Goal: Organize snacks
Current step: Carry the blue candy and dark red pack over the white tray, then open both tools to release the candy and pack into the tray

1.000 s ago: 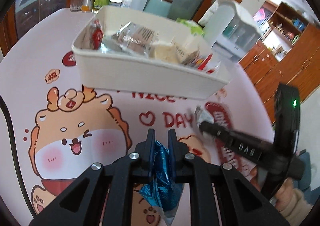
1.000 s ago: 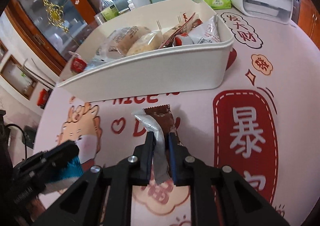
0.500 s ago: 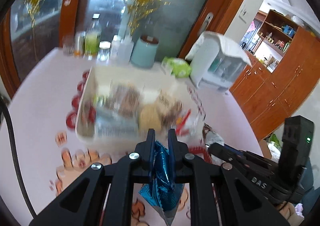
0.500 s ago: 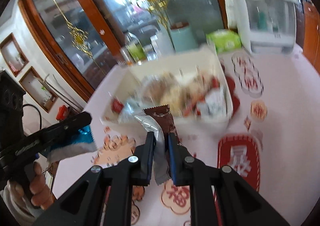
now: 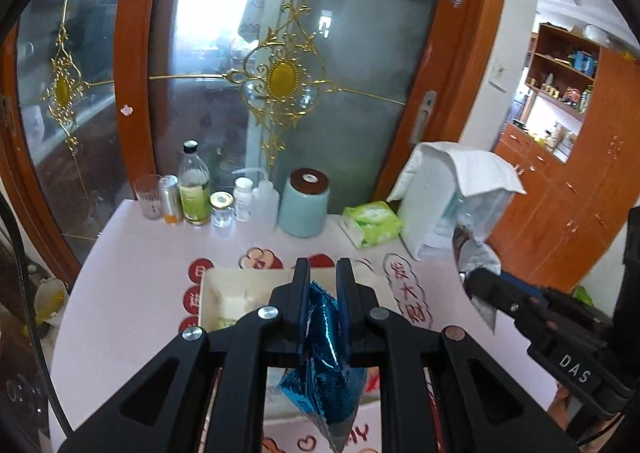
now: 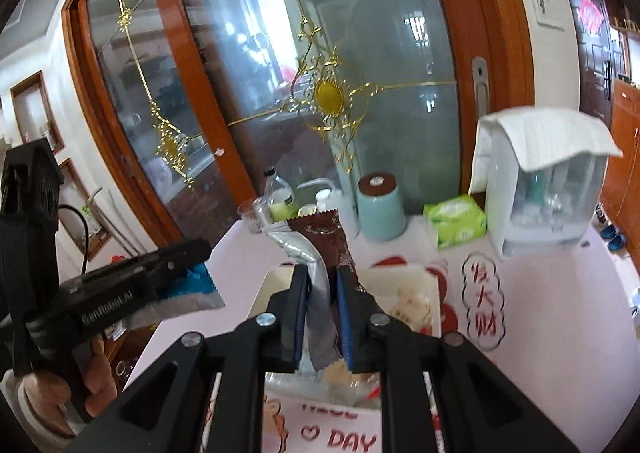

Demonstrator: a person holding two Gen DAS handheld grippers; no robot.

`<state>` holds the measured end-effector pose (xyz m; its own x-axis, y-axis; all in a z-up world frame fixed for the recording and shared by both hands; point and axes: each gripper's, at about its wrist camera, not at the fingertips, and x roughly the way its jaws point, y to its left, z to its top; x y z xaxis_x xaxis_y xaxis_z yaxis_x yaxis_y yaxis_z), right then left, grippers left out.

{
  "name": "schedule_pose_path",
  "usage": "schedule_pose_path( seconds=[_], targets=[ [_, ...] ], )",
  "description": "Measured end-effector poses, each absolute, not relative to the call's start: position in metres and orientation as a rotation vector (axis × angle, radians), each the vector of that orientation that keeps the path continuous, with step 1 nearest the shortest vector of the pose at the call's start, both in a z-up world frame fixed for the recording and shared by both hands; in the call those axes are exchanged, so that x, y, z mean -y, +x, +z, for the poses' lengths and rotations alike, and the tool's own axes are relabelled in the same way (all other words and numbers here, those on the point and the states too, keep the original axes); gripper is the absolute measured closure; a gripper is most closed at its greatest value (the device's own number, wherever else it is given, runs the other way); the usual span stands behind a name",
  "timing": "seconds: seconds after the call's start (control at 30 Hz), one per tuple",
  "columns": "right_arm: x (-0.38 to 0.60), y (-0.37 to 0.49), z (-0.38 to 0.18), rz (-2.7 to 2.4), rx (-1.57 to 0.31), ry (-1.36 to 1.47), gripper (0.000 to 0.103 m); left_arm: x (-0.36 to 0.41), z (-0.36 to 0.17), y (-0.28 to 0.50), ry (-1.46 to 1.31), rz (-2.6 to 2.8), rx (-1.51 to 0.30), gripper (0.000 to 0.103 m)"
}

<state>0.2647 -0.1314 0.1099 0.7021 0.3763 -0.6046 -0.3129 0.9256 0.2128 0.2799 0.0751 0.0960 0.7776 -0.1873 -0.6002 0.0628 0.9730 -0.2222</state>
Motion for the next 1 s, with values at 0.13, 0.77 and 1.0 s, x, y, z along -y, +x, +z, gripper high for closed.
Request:
schedule_pose_path(
  seconds=[0.13,0.77,1.0],
  targets=[
    [0.126,0.294,0.105,0.352,-0.743,0.09,0.085,-0.078,0.083,0.304,-0.18,-0.096,-0.698,0.09],
    [0.144,0.3,0.053,0.289,-0.885,0.102,0.06,-0.089,0.026,0.305,-0.191,0.035,-0.835,0.009],
    [0.146,0.271,0.043,0.297,-0.905,0.09,0.06,-0.069,0.025,0.275,-0.158,0.002,-0.844,0.009]
  ],
)
